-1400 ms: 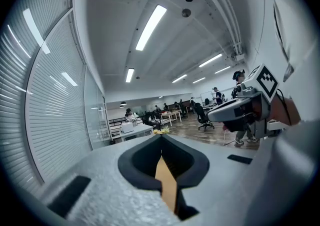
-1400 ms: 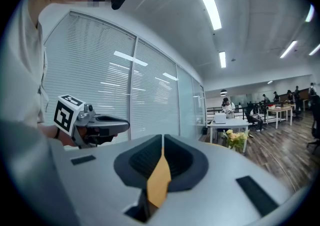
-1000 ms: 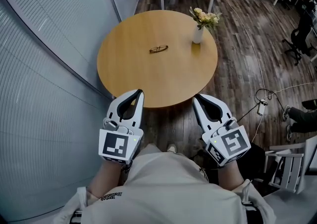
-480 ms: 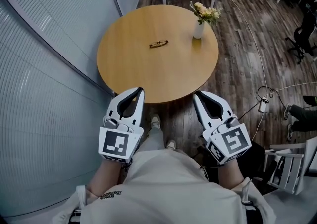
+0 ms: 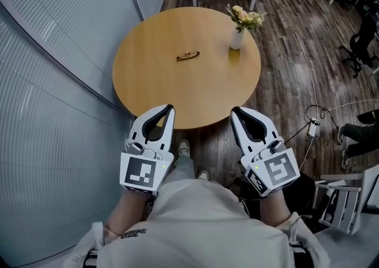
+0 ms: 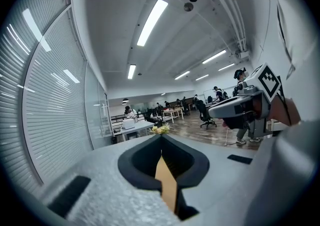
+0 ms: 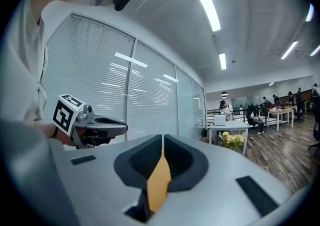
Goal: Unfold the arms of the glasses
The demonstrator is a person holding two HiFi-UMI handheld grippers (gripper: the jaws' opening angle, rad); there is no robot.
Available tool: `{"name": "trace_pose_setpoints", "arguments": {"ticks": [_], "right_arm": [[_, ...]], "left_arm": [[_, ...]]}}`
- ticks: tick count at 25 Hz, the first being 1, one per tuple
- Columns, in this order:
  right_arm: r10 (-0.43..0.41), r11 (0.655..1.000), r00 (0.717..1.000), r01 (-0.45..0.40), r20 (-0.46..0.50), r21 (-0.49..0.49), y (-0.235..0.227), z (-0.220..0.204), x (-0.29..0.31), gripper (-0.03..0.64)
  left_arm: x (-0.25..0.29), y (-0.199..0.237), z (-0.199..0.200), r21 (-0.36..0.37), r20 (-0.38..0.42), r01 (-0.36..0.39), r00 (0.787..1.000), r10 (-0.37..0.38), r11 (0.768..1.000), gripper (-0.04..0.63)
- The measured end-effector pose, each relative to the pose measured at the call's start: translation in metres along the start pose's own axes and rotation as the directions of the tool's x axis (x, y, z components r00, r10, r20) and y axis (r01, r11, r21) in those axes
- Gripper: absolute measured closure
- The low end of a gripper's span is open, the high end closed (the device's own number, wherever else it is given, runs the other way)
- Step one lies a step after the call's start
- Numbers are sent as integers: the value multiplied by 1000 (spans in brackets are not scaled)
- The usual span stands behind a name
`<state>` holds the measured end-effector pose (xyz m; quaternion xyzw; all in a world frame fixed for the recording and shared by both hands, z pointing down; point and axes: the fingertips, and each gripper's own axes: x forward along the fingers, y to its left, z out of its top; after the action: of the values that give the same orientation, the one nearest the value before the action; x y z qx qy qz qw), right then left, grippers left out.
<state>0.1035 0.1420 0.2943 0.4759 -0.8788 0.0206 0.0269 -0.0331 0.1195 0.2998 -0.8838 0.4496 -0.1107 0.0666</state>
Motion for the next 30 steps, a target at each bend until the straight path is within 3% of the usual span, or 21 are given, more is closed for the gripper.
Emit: {"name": "trace_pose_setpoints", "arguments": {"ticks": [14,30], "right_arm": [[-20,999,999,18,-48,-43,-22,-2,82,580],[-67,998,992,64,-103,-29,-44,-9,192,580]], "left_arm": [[54,62,-24,-22,-29,13,999,-14,1000,572],[121,146,-46,-56,-19,87,996,-88,995,572]]}}
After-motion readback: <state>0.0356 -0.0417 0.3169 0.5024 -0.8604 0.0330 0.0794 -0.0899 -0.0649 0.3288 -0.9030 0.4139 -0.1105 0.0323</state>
